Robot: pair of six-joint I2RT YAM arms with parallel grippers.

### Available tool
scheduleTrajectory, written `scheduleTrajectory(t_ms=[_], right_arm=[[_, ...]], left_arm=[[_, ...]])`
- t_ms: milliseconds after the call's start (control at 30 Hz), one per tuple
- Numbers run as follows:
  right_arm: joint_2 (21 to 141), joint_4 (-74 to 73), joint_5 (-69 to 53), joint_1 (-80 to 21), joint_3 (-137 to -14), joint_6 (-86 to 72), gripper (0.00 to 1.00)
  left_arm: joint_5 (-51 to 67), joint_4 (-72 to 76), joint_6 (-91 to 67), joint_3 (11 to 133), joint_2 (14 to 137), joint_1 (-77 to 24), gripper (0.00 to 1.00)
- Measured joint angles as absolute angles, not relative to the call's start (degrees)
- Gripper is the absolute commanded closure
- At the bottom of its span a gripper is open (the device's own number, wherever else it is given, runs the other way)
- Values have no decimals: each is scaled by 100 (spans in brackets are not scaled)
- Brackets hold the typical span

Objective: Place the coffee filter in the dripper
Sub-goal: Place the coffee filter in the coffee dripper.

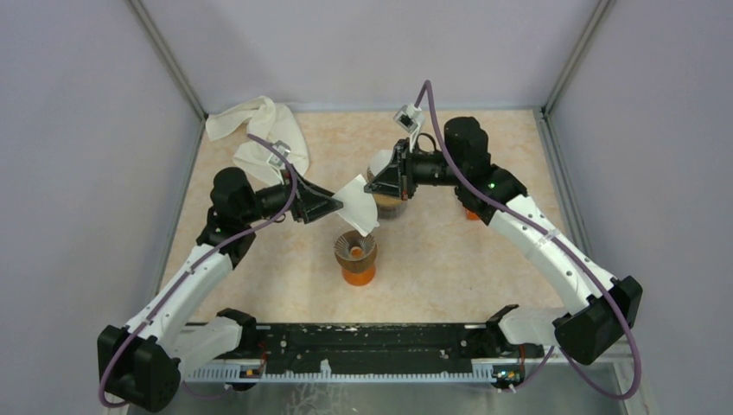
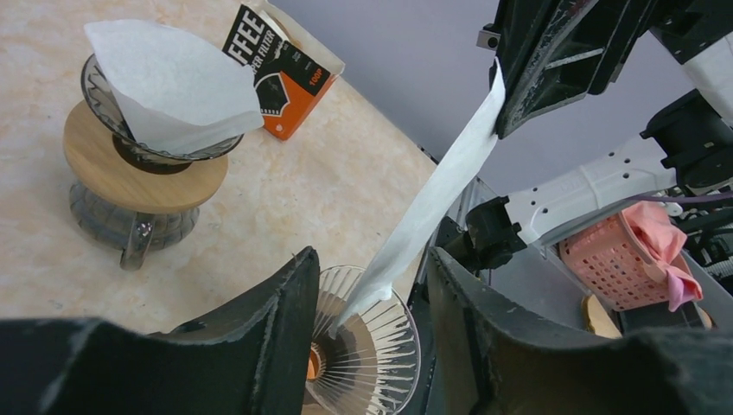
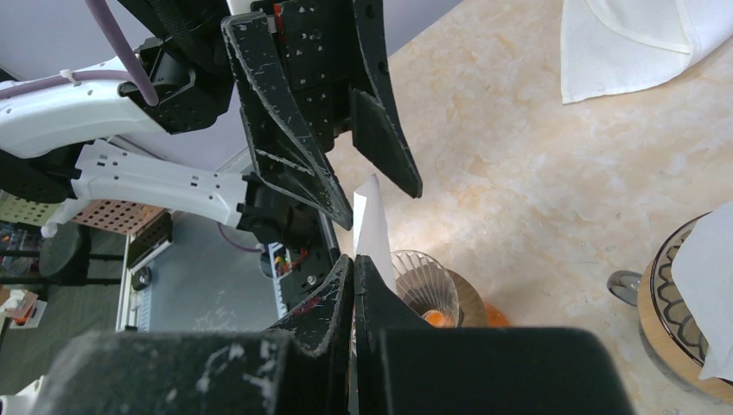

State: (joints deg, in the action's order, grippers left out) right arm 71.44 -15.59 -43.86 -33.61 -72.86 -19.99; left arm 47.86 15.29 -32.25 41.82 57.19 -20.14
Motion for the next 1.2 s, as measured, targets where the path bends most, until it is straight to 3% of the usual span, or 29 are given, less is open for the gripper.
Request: scheduleTrajectory(t_ms=[167, 467, 533, 767, 1200], right_arm=[[7155, -1562, -4377, -3361, -7288, -1973, 100], [7229, -1538, -4357, -3361, -7288, -1977, 100], [7229, -1538, -4320, -3361, -7288, -1977, 95], [7225, -1538, -3916, -3361, -7284, -1964, 69], [7057, -1347, -3771, -3103, -6864, -1951, 60]], left_arm=[[4963, 1614, -3260, 4139, 5721, -2014, 61], [5172, 1695, -3308, 4038, 5621, -2014, 96], [5181, 1717, -3310, 4021, 5575, -2014, 100], [5046, 1841, -3391, 3900, 5328, -2014, 100], [4222, 2486, -3972, 3319, 4814, -1922, 100]])
